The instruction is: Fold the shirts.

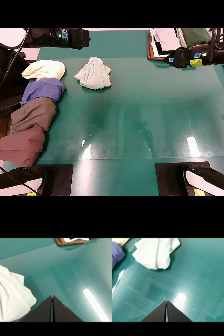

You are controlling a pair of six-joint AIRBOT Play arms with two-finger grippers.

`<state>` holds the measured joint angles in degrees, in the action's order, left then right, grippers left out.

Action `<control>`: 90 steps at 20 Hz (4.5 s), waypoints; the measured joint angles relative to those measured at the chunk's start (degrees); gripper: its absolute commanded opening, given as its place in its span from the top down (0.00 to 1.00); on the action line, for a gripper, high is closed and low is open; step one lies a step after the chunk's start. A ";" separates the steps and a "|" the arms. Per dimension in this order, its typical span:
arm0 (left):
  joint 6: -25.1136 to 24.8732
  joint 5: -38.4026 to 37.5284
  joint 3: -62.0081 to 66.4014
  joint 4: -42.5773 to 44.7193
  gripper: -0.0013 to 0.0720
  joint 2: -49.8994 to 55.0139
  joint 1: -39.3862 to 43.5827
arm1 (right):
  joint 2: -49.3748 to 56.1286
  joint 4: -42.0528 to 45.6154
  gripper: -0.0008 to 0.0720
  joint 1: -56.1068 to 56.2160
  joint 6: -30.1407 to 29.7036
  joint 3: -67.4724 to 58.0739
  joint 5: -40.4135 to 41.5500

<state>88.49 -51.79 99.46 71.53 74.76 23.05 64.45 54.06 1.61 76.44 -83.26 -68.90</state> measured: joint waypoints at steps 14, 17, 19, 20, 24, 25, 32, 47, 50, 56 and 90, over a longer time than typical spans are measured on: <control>-0.02 1.05 -0.09 0.00 0.95 0.00 0.02 | 0.15 -0.09 0.96 0.00 0.00 0.24 0.48; -0.02 4.31 -0.04 0.00 0.95 0.00 0.02 | 0.15 -0.11 0.96 0.00 0.02 0.24 1.31; -0.57 5.75 0.04 0.07 0.54 0.07 0.00 | 0.15 -0.11 0.96 0.00 0.02 0.24 1.88; -1.27 6.49 0.07 0.46 0.20 0.31 0.00 | 0.15 -0.13 0.96 0.00 0.02 0.24 2.05; 1.36 6.60 0.07 5.92 0.21 4.92 -2.23 | 0.13 -1.11 0.96 0.02 0.02 0.24 2.58; 1.99 5.64 0.07 6.62 0.21 7.04 -3.17 | 0.11 -1.38 0.96 0.02 0.02 0.24 2.67; 3.96 2.23 0.04 5.29 0.21 25.49 -7.96 | 0.11 -1.99 0.96 0.04 0.02 0.24 2.58; -2.40 -1.95 16.96 -2.29 0.95 20.04 -9.22 | -0.04 -2.05 0.96 0.04 0.04 -7.04 0.37; -3.89 -4.96 17.66 0.68 0.95 9.42 -8.24 | -0.09 -1.86 0.96 0.04 0.04 -12.31 0.02; -4.92 -12.35 13.11 3.96 0.54 0.37 3.06 | -0.09 -1.64 0.96 0.04 0.04 -19.54 -0.33; -4.50 0.31 -23.98 -16.13 0.95 19.34 -14.95 | 0.07 -0.35 0.62 -3.26 1.53 -14.93 -10.14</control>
<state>83.99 -51.48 75.48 55.40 94.11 8.10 64.51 53.71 -1.65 77.97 -98.19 -79.05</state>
